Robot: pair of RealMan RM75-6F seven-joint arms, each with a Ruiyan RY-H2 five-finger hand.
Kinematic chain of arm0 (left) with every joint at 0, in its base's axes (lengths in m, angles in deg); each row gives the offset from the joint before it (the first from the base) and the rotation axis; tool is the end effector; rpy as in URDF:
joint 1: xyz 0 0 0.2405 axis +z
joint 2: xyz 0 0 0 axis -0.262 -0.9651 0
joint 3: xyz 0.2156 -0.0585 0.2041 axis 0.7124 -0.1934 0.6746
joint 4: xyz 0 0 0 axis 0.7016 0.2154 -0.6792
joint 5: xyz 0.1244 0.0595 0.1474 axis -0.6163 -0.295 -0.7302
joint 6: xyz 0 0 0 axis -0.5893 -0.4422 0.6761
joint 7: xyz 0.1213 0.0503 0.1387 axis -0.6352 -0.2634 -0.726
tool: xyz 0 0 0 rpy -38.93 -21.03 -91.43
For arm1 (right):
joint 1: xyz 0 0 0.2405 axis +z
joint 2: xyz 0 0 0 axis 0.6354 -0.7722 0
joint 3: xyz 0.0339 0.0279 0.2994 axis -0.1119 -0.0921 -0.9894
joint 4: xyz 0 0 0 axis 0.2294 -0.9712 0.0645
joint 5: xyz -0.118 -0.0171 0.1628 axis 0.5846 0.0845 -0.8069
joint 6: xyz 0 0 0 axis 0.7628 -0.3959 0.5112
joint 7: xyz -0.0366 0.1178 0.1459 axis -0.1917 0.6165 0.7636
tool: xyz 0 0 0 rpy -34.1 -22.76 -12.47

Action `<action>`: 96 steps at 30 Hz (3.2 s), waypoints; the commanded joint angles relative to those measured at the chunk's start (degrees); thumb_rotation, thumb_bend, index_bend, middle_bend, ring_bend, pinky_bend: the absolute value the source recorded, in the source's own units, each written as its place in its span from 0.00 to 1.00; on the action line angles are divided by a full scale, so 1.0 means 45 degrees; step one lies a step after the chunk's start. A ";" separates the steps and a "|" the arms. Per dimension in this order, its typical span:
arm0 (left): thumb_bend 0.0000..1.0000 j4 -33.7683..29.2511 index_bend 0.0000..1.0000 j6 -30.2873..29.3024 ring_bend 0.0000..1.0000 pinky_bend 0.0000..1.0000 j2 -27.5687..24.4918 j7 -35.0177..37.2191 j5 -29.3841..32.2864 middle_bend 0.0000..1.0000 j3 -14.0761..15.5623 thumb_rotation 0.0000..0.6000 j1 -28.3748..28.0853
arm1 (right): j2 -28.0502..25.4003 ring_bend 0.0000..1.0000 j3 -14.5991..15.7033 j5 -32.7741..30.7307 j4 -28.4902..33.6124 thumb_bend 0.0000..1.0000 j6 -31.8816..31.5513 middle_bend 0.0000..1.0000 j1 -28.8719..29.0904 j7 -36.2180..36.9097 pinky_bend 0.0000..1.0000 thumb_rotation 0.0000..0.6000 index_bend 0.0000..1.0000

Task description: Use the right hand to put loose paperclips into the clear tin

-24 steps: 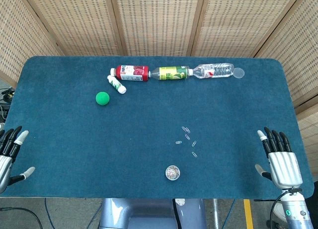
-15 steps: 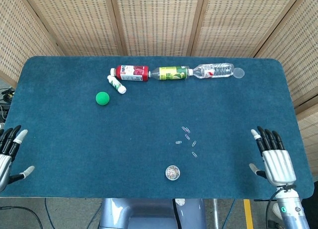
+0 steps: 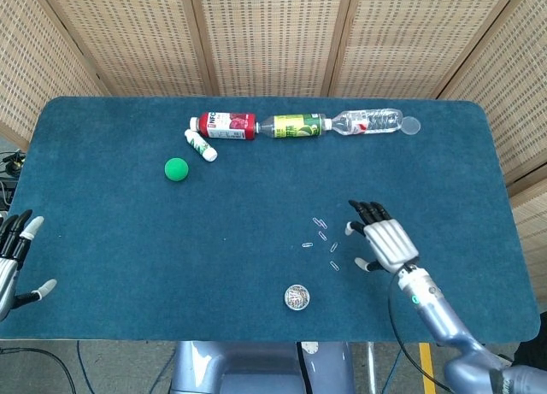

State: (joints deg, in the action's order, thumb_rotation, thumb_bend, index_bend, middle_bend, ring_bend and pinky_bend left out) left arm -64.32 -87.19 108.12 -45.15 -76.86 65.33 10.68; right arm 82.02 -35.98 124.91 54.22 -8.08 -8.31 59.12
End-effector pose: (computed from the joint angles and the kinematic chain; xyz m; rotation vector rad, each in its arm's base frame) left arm -0.3301 0.2232 0.2088 -1.4611 -0.7514 -0.9087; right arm -0.2208 -0.3663 0.0547 1.8300 -1.0003 0.8963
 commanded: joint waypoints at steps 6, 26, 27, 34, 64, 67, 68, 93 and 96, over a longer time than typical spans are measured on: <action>0.00 0.0175 0.00 0.0406 0.00 0.00 0.0041 0.0176 0.0373 0.00 -0.0136 1.00 -0.0193 | 0.2624 0.00 -0.0923 -0.3247 -0.1745 0.28 0.1145 0.00 0.2202 -0.1920 0.00 1.00 0.46; 0.00 0.0261 0.00 0.0591 0.00 0.00 0.0150 0.0078 0.0541 0.00 -0.0146 1.00 -0.0288 | 0.4625 0.00 -0.0400 -0.4828 -0.3659 0.30 0.1157 0.00 0.3326 -0.2848 0.00 1.00 0.49; 0.00 0.0260 0.00 0.0586 0.00 0.00 0.0151 0.0072 0.0536 0.00 -0.0140 1.00 -0.0285 | 0.4678 0.00 -0.0367 -0.4834 -0.3704 0.30 0.1150 0.00 0.3337 -0.2847 0.00 1.00 0.49; 0.00 0.0221 0.00 0.0615 0.00 0.00 0.0156 0.0017 0.0521 0.00 -0.0114 1.00 -0.0301 | 0.5181 0.00 -0.0194 -0.4927 -0.4182 0.30 0.1129 0.00 0.3498 -0.2960 0.00 1.00 0.50; 0.00 0.0282 0.00 0.0760 0.00 0.00 0.0142 0.0132 0.0669 0.00 -0.0139 1.00 -0.0385 | 0.5692 0.00 0.0061 -0.5335 -0.5230 0.34 0.1485 0.00 0.3739 -0.3049 0.00 1.00 0.51; 0.00 0.0293 0.00 0.0782 0.00 0.00 0.0158 0.0116 0.0678 0.00 -0.0137 1.00 -0.0398 | 0.5735 0.00 0.0104 -0.5332 -0.5330 0.35 0.1555 0.00 0.3742 -0.3019 0.00 1.00 0.52; 0.00 0.0299 0.00 0.0793 0.00 0.00 0.0162 0.0117 0.0685 0.00 -0.0136 1.00 -0.0401 | 0.5753 0.00 0.0110 -0.5323 -0.5371 0.35 0.1565 0.00 0.3746 -0.3008 0.00 1.00 0.52; 0.00 0.0305 0.00 0.0808 0.00 0.00 0.0177 0.0139 0.0679 0.00 -0.0122 1.00 -0.0429 | 0.5729 0.00 0.0111 -0.4803 -0.5300 0.45 0.1341 0.00 0.3606 -0.2679 0.00 1.00 0.64; 0.00 0.0303 0.00 0.0795 0.00 0.00 0.0171 0.0156 0.0659 0.00 -0.0113 1.00 -0.0425 | 0.5525 0.00 0.0103 -0.4618 -0.4988 0.45 0.1228 0.00 0.3547 -0.2607 0.00 1.00 0.64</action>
State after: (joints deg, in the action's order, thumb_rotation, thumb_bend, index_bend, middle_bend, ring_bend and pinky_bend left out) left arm -62.96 -83.61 108.89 -44.45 -73.90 64.82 8.77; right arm 107.33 -35.44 103.70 31.21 -2.23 7.83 47.15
